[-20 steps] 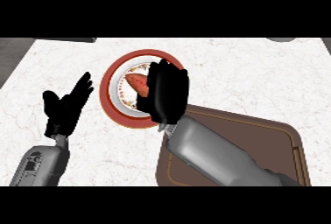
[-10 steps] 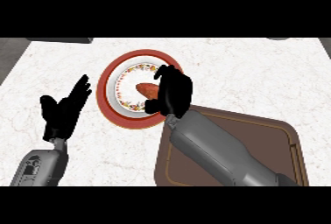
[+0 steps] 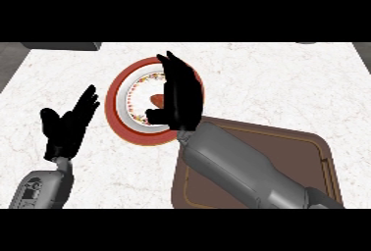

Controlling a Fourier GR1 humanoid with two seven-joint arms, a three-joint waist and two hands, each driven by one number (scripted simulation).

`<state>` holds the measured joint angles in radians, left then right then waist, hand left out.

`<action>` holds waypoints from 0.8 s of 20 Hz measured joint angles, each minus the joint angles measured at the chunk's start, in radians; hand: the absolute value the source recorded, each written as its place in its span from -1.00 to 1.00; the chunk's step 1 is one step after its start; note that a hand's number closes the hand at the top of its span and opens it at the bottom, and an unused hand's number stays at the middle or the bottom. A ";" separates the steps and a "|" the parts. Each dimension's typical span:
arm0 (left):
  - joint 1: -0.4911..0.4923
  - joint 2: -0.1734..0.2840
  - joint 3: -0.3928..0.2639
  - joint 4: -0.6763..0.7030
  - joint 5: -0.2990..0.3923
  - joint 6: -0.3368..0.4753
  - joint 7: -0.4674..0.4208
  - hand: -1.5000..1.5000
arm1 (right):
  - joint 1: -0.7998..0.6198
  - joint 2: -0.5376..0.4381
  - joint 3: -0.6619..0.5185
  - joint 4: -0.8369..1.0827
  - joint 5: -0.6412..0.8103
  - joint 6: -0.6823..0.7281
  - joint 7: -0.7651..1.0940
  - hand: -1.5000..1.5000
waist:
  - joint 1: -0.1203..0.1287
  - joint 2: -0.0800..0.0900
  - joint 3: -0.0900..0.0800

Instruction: Pick the sweet potato from the tray and place it in the plate

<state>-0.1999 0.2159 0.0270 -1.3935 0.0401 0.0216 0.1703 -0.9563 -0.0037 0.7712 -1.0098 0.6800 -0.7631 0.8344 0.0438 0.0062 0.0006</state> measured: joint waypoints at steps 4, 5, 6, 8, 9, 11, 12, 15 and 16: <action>0.012 -0.003 0.004 -0.004 -0.001 0.002 -0.008 0.00 | -0.010 0.000 -0.013 -0.083 -0.052 -0.084 -0.046 -1.00 | -0.006 -0.002 0.000; 0.008 -0.004 0.007 -0.003 0.003 0.002 -0.006 0.00 | -0.015 -0.001 -0.017 -0.103 -0.068 -0.102 -0.034 -1.00 | -0.006 -0.002 0.000; 0.012 -0.006 0.003 -0.007 -0.001 0.004 -0.007 0.00 | -0.005 -0.001 -0.021 -0.122 -0.091 -0.122 -0.030 -1.00 | -0.005 -0.003 0.000; 0.019 -0.004 0.007 -0.009 0.003 -0.002 -0.009 0.00 | 0.008 -0.001 -0.038 -0.162 -0.152 -0.146 -0.032 -1.00 | -0.005 -0.002 0.000; 0.016 -0.006 0.005 -0.005 0.000 -0.001 -0.011 0.00 | 0.021 -0.001 -0.044 -0.182 -0.190 -0.157 -0.043 -1.00 | -0.006 -0.001 0.000; 0.010 -0.001 0.014 0.009 0.001 -0.002 -0.018 0.00 | 0.037 0.000 -0.061 -0.218 -0.265 -0.173 -0.071 -1.00 | -0.010 0.001 0.000; 0.009 0.005 0.021 0.012 0.004 -0.008 -0.018 0.00 | 0.054 0.001 -0.065 -0.235 -0.301 -0.180 -0.091 -1.00 | -0.013 0.000 0.000; 0.030 0.006 0.023 -0.020 0.006 -0.011 -0.006 0.00 | 0.102 0.003 -0.076 -0.256 -0.391 -0.194 -0.184 -1.00 | -0.019 -0.001 0.000; 0.031 0.004 0.024 -0.017 0.002 -0.008 -0.010 0.00 | 0.119 0.003 -0.080 -0.256 -0.417 -0.192 -0.226 -1.00 | -0.021 -0.002 0.000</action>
<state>-0.1686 0.2200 0.0515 -1.4103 0.0422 0.0132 0.1607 -0.8371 -0.0005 0.6910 -1.2661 0.2625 -0.9551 0.6083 0.0224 0.0045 0.0006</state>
